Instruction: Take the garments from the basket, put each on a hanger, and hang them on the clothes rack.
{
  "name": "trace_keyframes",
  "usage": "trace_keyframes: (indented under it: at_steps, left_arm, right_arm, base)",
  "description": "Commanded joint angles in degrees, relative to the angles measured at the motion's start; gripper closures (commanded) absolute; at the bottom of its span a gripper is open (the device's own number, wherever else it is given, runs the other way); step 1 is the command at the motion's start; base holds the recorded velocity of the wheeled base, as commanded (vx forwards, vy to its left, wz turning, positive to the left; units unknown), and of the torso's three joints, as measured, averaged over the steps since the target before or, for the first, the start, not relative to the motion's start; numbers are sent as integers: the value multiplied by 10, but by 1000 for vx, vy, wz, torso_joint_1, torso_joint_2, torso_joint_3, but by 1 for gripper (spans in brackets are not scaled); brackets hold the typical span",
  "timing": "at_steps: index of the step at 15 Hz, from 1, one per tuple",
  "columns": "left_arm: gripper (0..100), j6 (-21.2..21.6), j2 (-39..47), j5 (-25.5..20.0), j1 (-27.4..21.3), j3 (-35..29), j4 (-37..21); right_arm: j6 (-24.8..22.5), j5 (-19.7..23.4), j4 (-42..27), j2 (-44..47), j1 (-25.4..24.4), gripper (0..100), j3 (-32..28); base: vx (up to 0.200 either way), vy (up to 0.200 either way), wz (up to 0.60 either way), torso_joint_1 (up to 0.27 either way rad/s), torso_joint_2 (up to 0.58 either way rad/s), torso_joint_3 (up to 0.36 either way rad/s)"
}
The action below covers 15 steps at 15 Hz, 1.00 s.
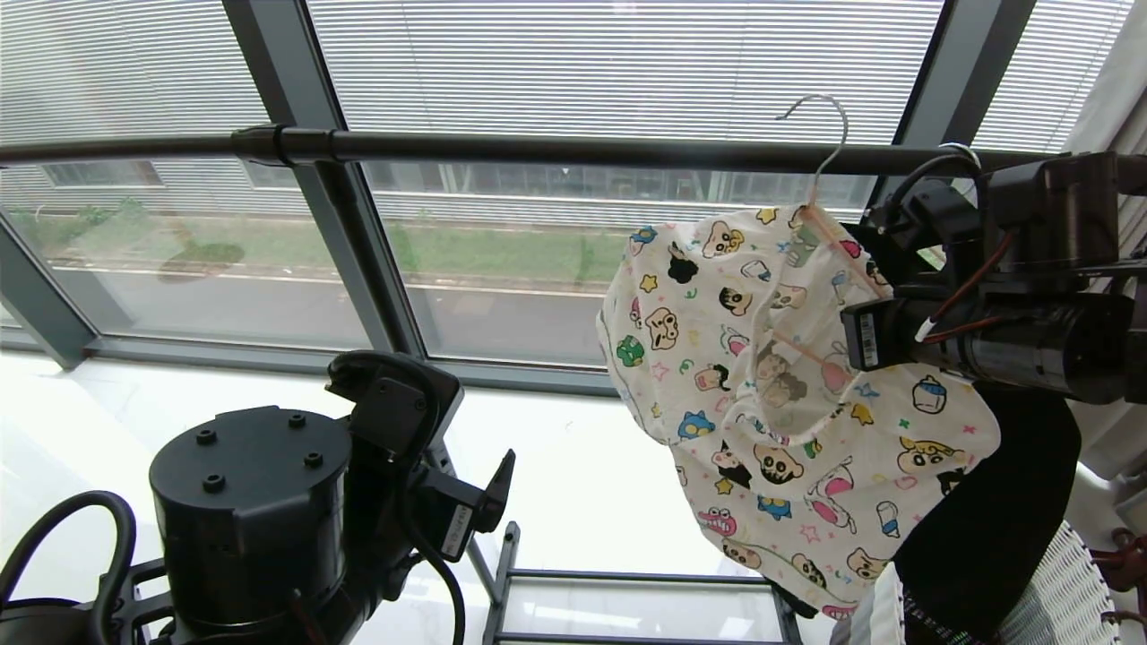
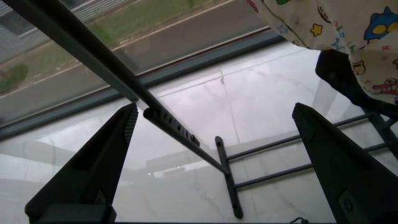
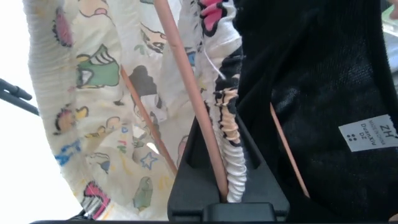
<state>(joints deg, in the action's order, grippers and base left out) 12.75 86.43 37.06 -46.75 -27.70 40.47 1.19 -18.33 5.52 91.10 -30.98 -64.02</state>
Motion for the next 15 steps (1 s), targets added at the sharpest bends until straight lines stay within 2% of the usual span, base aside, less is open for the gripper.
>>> trace_keyframes:
  at_steps: [1,5,8,13,14,15]
  left_arm:
    - [0,0,0,0,0,7,0]
    - [0,0,0,1,0,12,0]
    - [0,0,-1,1,0,13,0]
    - [0,1,0,1,-1,17,0]
    - [0,0,0,1,-2,18,0]
    - [0,0,-1,1,-2,18,0]
  right_arm:
    - [-1,0,-1,21,14,100,-10]
    - [-2,-2,-3,36,16,100,-11]
    - [-1,-27,-2,48,16,100,-12]
    - [0,-28,-2,46,16,100,-11]
    - [0,-28,-3,42,15,0,-8]
    - [0,-28,-4,33,14,0,-7]
  base:
    - [0,0,0,0,0,0]
    - [0,0,0,0,0,0]
    - [0,0,0,0,0,0]
    - [0,0,0,0,0,0]
    - [0,0,0,0,0,0]
    - [0,0,0,0,0,0]
